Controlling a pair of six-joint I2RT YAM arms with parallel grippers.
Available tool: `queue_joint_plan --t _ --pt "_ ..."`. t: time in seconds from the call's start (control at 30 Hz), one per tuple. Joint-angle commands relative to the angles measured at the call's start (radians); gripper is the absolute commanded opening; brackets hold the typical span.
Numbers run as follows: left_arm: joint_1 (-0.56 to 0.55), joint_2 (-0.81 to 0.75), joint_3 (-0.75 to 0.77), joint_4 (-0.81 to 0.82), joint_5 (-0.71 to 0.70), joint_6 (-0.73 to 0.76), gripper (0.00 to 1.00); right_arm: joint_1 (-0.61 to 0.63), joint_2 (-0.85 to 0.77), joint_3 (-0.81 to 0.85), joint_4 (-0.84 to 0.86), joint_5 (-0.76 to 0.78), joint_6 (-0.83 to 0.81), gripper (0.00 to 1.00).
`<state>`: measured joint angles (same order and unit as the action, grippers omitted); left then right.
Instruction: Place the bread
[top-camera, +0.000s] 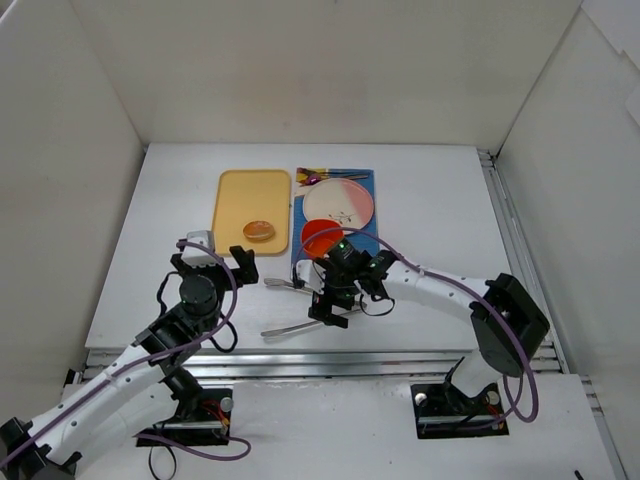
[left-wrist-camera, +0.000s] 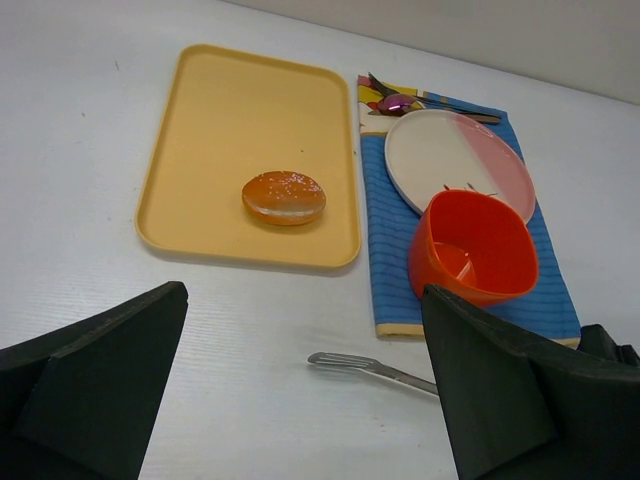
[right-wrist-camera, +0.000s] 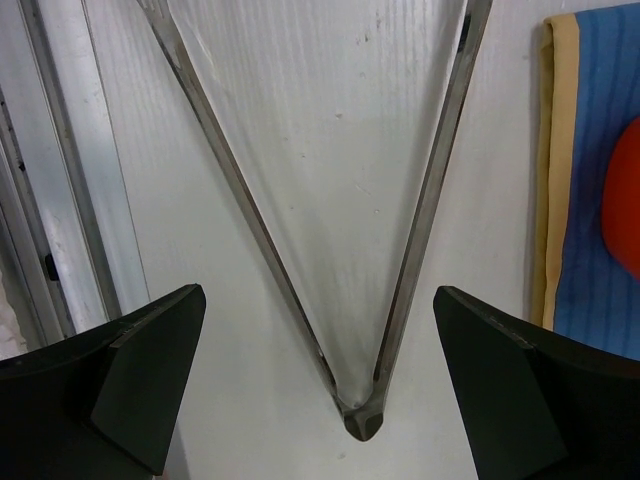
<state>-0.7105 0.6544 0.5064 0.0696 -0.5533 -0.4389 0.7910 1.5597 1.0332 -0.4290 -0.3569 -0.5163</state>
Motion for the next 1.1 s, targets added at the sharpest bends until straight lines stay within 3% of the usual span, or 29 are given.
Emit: queue_joint_plan --t 0.0,0.33,0.9,1.0,1.03,1.07 --pt "0.008 -0.018 0.015 0.050 0.000 0.005 1.00 -0.035 0.025 0.047 0.013 -0.062 -0.033 0.98" --pt "0.008 -0.085 -0.012 0.055 -0.004 -0.011 0.99 -0.050 0.158 0.048 0.033 -0.005 -0.047 0.98" --pt "0.008 -0.081 -0.009 0.053 -0.007 -0.004 1.00 -0.042 0.183 0.047 0.065 0.042 -0.036 0.98" --pt "0.008 -0.081 -0.009 0.053 -0.008 -0.004 0.99 -0.039 0.175 0.047 0.062 0.042 -0.028 0.83" --pt "0.008 -0.082 -0.011 0.053 -0.007 -0.004 0.99 -0.041 0.171 0.048 0.064 0.042 -0.024 0.72" --pt "0.008 -0.081 -0.009 0.053 -0.007 -0.004 0.99 -0.041 0.168 0.050 0.064 0.047 -0.019 0.67"
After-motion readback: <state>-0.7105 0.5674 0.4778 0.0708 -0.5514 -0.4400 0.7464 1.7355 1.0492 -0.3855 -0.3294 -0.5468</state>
